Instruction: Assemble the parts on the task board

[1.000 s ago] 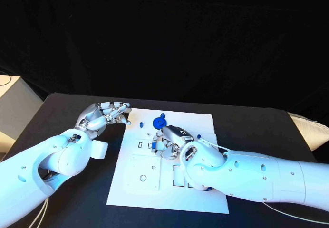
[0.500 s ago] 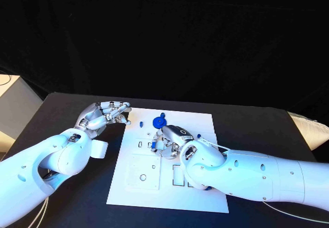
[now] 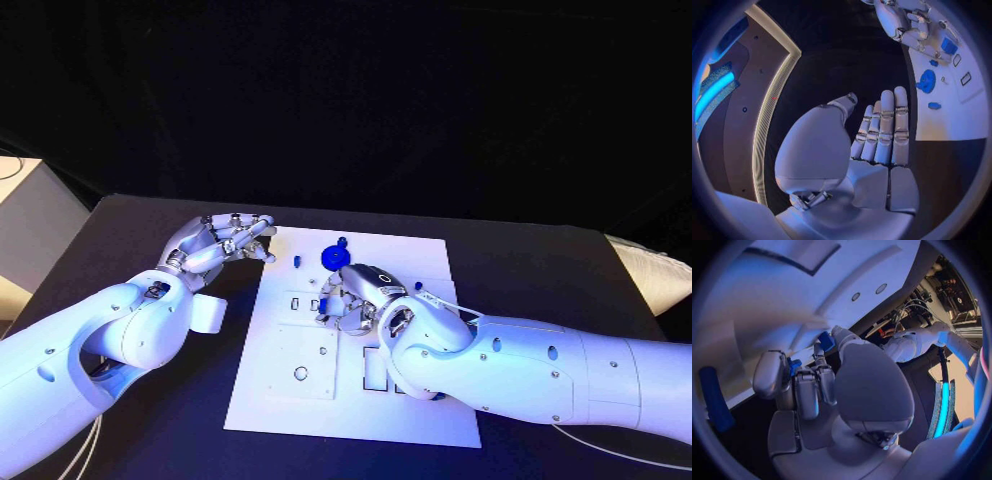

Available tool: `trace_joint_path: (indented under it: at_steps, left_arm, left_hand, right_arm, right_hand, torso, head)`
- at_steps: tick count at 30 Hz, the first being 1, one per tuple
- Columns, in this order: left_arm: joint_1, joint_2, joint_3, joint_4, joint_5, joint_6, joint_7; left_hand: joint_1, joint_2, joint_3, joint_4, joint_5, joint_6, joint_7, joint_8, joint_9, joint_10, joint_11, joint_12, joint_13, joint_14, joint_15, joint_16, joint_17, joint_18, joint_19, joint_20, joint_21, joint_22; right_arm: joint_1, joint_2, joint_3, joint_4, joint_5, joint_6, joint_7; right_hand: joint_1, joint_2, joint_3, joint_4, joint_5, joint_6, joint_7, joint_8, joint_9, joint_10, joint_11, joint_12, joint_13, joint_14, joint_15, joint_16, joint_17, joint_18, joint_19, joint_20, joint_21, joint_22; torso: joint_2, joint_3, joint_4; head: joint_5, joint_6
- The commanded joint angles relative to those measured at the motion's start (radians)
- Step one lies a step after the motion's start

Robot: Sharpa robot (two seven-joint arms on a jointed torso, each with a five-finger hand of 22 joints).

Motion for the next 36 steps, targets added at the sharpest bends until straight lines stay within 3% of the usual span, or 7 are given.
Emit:
trace_joint_path:
  at_steps: [1, 10, 19, 23, 27, 29, 36]
  left_arm:
    - [-0.001, 0.002, 0.001, 0.001, -0.003, 0.019, 0.002]
    - [-0.001, 0.004, 0.001, -0.001, -0.011, 0.021, -0.005]
    - [-0.001, 0.018, 0.0, -0.015, -0.088, 0.02, -0.047]
    - [-0.001, 0.027, 0.0, -0.028, -0.143, 0.016, -0.088]
    - [0.001, 0.031, 0.0, -0.045, -0.173, 0.021, -0.139]
    - [0.014, 0.038, 0.0, -0.062, -0.206, 0.044, -0.184]
    - [0.081, 0.075, -0.004, -0.102, -0.334, 0.125, -0.386]
  left_hand:
    - [0.01, 0.001, 0.0, -0.002, 0.001, -0.006, 0.0, 0.006, 0.001, -0.005, 0.001, 0.006, 0.0, -0.009, 0.002, 0.005, -0.001, 0.004, -0.008, -0.002, 0.004, 0.001]
    - [0.013, 0.001, 0.0, -0.003, 0.001, -0.007, -0.001, 0.006, 0.001, -0.005, 0.001, 0.006, -0.001, -0.009, 0.001, 0.005, -0.001, 0.004, -0.009, -0.002, 0.005, 0.001]
    - [-0.001, -0.006, -0.014, 0.011, -0.001, -0.008, -0.014, 0.02, 0.009, 0.08, -0.02, 0.092, 0.039, 0.008, -0.013, 0.068, 0.024, 0.005, -0.006, -0.011, 0.036, 0.019]
    - [-0.009, 0.003, -0.052, 0.029, -0.001, -0.01, -0.034, 0.101, 0.047, 0.05, -0.042, 0.321, 0.18, 0.028, -0.033, 0.223, 0.111, 0.006, 0.01, -0.028, 0.118, 0.069]
    - [-0.007, 0.018, -0.064, 0.072, 0.003, -0.041, -0.047, 0.222, 0.1, -0.058, -0.055, 0.597, 0.355, 0.076, -0.048, 0.375, 0.237, 0.005, 0.01, -0.041, 0.218, 0.131]
    - [-0.016, 0.034, -0.05, 0.079, 0.005, -0.057, -0.05, 0.252, 0.111, -0.077, -0.06, 0.652, 0.384, 0.12, -0.05, 0.423, 0.306, 0.006, 0.011, -0.046, 0.245, 0.148]
    - [-0.036, 0.035, -0.017, 0.079, 0.005, -0.07, -0.07, 0.342, 0.148, -0.077, -0.078, 0.793, 0.451, 0.262, -0.068, 0.58, 0.552, 0.008, 0.022, -0.061, 0.336, 0.2]
  right_arm:
    - [-0.002, -0.001, -0.001, 0.003, -0.012, 0.001, 0.008]
    - [-0.004, -0.012, -0.001, 0.015, -0.02, -0.03, 0.014]
    - [0.0, -0.074, 0.005, 0.058, 0.037, -0.099, 0.14]
    - [0.011, -0.103, 0.012, 0.064, 0.154, -0.121, 0.279]
    - [0.03, -0.126, 0.018, 0.064, 0.334, -0.108, 0.399]
    - [0.045, -0.141, 0.022, 0.061, 0.438, -0.101, 0.447]
    - [0.096, -0.173, 0.028, 0.025, 0.598, -0.089, 0.479]
  right_hand:
    - [-0.01, 0.005, -0.034, 0.001, -0.015, -0.009, 0.002, -0.001, -0.001, 0.005, 0.009, -0.007, 0.147, 0.099, 0.006, -0.004, 0.244, -0.002, -0.006, 0.004, -0.007, -0.001]
    - [-0.024, 0.031, -0.139, 0.004, -0.067, -0.024, 0.003, 0.005, -0.002, -0.003, 0.01, -0.017, 0.137, 0.099, 0.007, -0.006, 0.241, -0.001, -0.005, 0.005, -0.021, -0.005]
    - [-0.009, 0.061, -0.267, 0.006, -0.013, -0.07, 0.018, -0.014, -0.015, -0.002, 0.023, -0.014, 0.138, 0.098, 0.017, -0.007, 0.24, 0.0, -0.004, 0.012, -0.035, -0.007]
    - [0.029, 0.079, -0.262, 0.004, 0.05, -0.074, 0.021, -0.018, -0.017, -0.003, 0.026, -0.013, 0.138, 0.097, 0.02, -0.009, 0.236, 0.002, -0.007, 0.016, -0.047, -0.011]
    - [0.065, 0.101, -0.24, 0.0, 0.084, -0.077, 0.023, -0.021, -0.019, -0.013, 0.027, -0.023, 0.129, 0.094, 0.02, -0.014, 0.226, 0.008, -0.018, 0.017, -0.077, -0.031]
    - [0.085, 0.107, -0.226, -0.003, 0.099, -0.077, 0.023, -0.022, -0.02, -0.017, 0.027, -0.027, 0.125, 0.092, 0.021, -0.019, 0.216, 0.011, -0.024, 0.017, -0.093, -0.04]
    - [0.11, 0.115, -0.202, -0.006, 0.101, -0.074, 0.024, -0.023, -0.021, -0.017, 0.027, -0.026, 0.126, 0.091, 0.02, -0.02, 0.215, 0.011, -0.024, 0.017, -0.096, -0.039]
  torso:
    - [-0.001, 0.0001, 0.0003]
    - [-0.001, 0.0003, 0.0002]
    - [-0.007, 0.0025, 0.0]
    - [-0.013, 0.0061, -0.0015]
    - [-0.02, 0.0124, -0.0046]
    - [-0.026, 0.0149, -0.0052]
    - [-0.041, 0.0215, -0.0105]
  head:
    - [-0.001, 0.0]
    - [0.001, 0.003]
    - [0.009, 0.006]
    - [0.012, 0.008]
    - [0.018, 0.008]
    - [0.019, 0.006]
    - [0.031, 0.004]
